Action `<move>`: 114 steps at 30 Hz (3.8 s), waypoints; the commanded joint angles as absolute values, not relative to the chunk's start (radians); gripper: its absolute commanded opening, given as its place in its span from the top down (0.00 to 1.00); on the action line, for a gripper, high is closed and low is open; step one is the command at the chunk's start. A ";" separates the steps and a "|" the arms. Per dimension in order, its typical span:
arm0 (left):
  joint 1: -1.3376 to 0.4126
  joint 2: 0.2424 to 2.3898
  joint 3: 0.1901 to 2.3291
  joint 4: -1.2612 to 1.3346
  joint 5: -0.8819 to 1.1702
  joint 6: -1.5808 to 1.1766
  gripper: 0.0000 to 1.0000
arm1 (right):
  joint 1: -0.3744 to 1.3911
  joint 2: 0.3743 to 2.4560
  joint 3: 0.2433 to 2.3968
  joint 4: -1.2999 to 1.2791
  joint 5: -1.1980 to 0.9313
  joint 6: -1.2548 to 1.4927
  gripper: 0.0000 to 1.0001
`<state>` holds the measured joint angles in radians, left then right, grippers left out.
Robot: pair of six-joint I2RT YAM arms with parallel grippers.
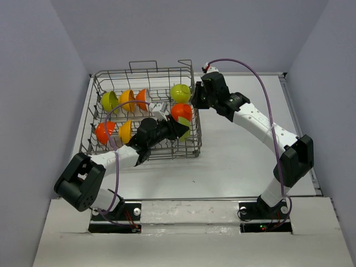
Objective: Load the bowls into the dish rack
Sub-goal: Place the upside down bowl on the dish rack.
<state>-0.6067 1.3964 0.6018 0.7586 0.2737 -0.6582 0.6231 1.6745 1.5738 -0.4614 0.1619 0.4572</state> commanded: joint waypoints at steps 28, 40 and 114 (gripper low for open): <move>-0.594 1.362 0.614 0.710 0.172 -0.571 0.59 | 0.624 1.689 1.594 -0.426 0.170 0.403 0.85; -0.595 1.327 0.614 0.647 0.118 -0.561 0.61 | 0.624 1.697 1.592 -0.426 0.172 0.405 0.89; -0.672 1.232 0.680 0.341 0.021 -0.442 0.64 | 0.624 1.701 1.595 -0.428 0.169 0.407 0.90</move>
<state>-0.6647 1.2766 0.6376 0.3386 0.0341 -0.4675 0.6231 1.6821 1.5776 -0.4545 0.1658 0.4572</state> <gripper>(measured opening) 0.366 0.216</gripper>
